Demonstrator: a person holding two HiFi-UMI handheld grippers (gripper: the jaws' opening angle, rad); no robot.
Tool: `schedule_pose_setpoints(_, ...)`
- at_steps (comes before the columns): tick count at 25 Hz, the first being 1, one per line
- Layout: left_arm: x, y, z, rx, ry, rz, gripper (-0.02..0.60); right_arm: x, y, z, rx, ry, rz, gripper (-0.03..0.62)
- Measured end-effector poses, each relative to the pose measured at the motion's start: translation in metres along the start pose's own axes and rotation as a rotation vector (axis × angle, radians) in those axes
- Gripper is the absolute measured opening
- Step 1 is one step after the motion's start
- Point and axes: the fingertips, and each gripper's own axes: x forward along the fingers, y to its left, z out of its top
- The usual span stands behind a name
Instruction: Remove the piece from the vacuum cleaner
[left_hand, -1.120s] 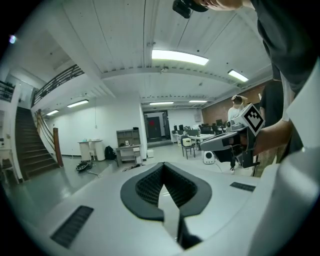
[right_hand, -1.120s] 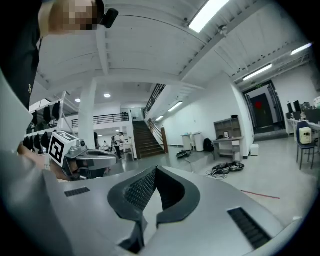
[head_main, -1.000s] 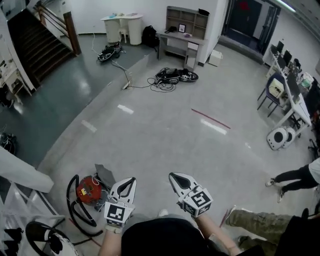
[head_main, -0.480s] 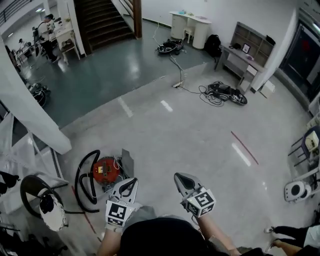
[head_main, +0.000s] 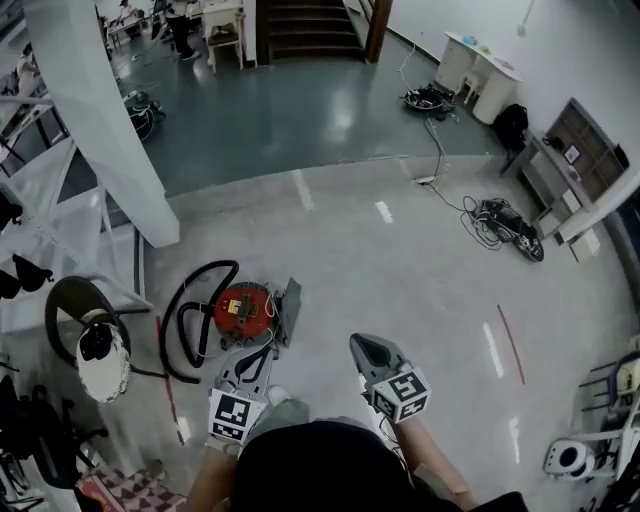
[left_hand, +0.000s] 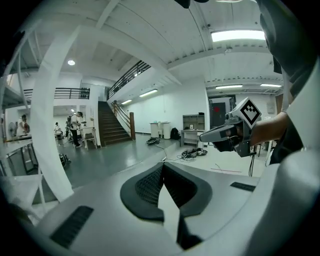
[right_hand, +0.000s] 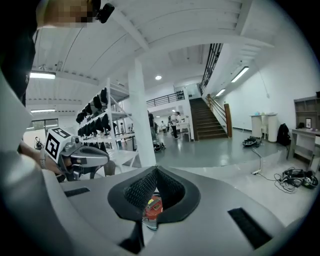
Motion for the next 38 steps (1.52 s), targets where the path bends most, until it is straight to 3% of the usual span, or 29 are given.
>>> schedule_pose_setpoints(9,-0.020,0.090,-0.074,-0.155,0.066,0.103,0.018,0.118,0.035,-0.020,-0.107,0.139,0.107,0.028)
schedule_pose_setpoints(17,-0.024,0.118,-0.121,-0.252,0.119,0.147,0.020,0.191,0.042,-0.058,-0.161,0.317,0.178,0.029)
schedule_pose_setpoints(24,-0.016,0.132,-0.167,-0.340,0.208,0.198,0.019,0.255,0.021,-0.096,-0.099,0.398,0.208,0.029)
schedule_pose_setpoints(33,-0.004,0.150,-0.237,-0.490,0.309,0.328,0.020,0.337,-0.023,-0.186,-0.050,0.538,0.215,0.031)
schedule_pose_setpoints(38,0.020,0.144,-0.274,-0.529,0.355,0.339,0.020,0.374,-0.047,-0.238,-0.041,0.601,0.238,0.031)
